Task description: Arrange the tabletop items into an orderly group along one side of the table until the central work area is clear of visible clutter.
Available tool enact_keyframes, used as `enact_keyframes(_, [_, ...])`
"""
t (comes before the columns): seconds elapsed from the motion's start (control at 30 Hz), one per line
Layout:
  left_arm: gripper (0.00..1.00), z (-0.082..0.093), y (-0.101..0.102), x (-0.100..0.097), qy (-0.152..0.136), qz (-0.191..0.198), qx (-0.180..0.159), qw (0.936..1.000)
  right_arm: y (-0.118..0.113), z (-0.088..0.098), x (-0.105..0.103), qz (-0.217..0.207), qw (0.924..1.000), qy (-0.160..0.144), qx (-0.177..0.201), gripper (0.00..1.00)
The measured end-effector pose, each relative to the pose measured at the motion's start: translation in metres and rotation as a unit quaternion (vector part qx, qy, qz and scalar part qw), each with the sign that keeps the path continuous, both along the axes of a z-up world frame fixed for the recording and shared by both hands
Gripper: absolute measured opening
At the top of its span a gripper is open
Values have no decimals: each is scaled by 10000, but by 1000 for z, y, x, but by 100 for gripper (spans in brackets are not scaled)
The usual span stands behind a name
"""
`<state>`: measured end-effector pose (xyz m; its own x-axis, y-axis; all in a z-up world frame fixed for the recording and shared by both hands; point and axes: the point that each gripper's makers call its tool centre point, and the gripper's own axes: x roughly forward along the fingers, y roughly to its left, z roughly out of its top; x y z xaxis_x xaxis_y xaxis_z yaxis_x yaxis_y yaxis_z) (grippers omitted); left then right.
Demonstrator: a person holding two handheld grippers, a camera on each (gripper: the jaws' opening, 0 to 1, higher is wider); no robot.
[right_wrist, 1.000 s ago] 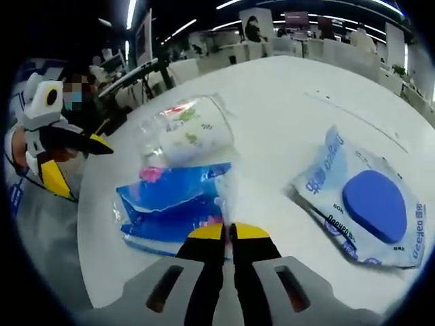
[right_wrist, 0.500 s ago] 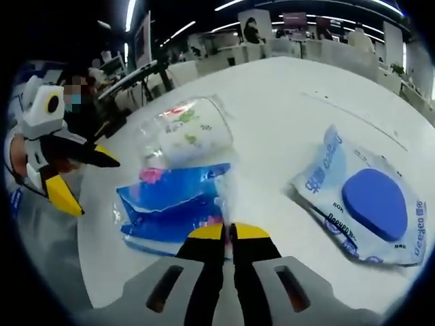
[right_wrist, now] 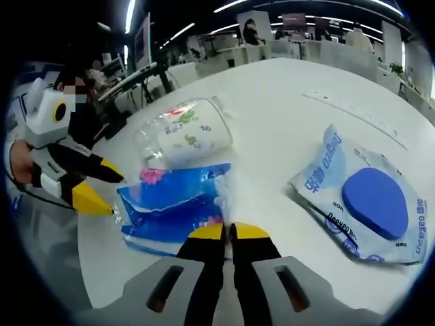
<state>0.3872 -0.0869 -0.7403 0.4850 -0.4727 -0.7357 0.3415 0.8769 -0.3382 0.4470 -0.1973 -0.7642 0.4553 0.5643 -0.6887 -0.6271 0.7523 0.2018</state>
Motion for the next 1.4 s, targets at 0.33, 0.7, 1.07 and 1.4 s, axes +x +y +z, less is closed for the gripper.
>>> enact_keyframes(0.33, [6,-3,-8,-6,47,-182,-3,9998,0,1,-1,-5,10000,6,15,1])
enact_keyframes(0.7, [1,-1,-7,-6,66,-215,-26,9997,0,1,-6,67,9999,-20,-78,0])
enact_keyframes(1.07, [0,5,-15,-10,98,-337,-135,9993,-12,10,-12,-86,9999,-51,-33,0])
enact_keyframes(1.4, [0,18,-26,-14,2,-535,-213,9983,-23,24,-16,-222,9996,-166,13,0])
